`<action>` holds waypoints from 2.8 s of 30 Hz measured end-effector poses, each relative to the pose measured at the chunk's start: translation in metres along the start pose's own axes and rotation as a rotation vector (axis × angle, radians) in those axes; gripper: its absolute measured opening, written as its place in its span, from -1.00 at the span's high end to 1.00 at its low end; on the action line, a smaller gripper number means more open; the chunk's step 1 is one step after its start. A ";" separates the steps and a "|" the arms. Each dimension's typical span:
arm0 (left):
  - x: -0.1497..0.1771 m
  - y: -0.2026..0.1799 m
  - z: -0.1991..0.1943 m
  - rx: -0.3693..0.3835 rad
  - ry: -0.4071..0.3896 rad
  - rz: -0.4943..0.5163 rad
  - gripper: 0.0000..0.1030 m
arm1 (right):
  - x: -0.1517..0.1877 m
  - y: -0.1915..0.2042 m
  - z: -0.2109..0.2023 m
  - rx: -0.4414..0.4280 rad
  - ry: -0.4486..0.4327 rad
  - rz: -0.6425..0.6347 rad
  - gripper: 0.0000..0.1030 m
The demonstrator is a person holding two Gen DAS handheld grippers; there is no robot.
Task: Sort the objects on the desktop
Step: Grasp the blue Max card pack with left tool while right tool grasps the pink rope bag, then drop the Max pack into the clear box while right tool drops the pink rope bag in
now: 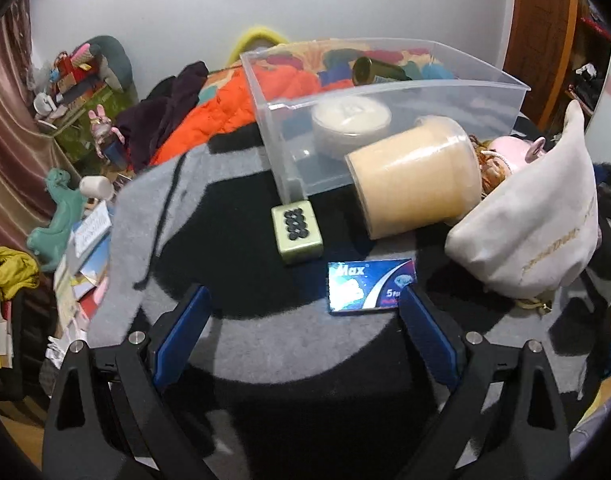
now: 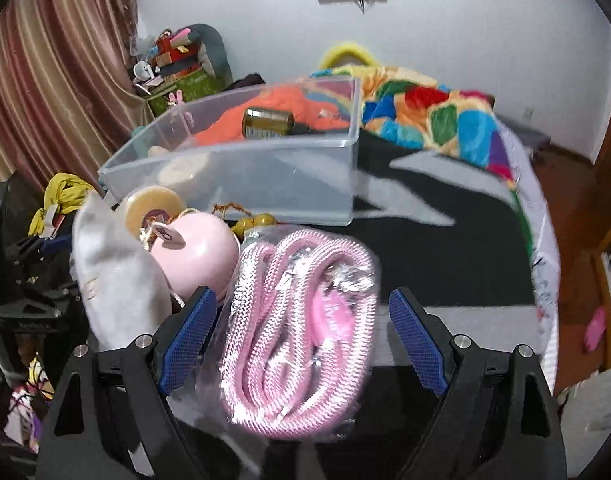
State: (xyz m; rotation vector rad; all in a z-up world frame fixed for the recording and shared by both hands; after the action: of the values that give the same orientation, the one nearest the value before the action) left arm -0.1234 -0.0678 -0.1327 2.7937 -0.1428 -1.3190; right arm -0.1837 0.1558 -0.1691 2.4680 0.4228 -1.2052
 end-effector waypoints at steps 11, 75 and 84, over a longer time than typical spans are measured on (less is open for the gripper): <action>-0.002 -0.018 0.009 0.043 -0.016 0.012 -0.82 | 0.022 -0.013 -0.001 0.029 0.029 -0.051 -0.46; -0.141 0.015 0.064 0.140 -0.057 -0.126 0.02 | -0.117 0.029 0.065 -0.072 -0.089 -0.072 -0.16; -0.131 -0.002 0.091 0.141 0.003 -0.078 0.02 | -0.113 0.034 0.083 -0.045 -0.042 -0.111 -0.16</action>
State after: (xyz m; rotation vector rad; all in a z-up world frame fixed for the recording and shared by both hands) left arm -0.2766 -0.0524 -0.0906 2.9461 -0.1338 -1.3730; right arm -0.2937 0.0771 -0.1203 2.4043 0.5754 -1.2744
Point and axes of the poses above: each gripper's, at about its wrist camera, not at the fingertips, and z roughly the way its jaws point, y to its left, x to its underside, the point moved 7 cm from there along z, roughly the way its jaws point, and after that the axes turned 15 degrees about -y, right-handed, at the moved point
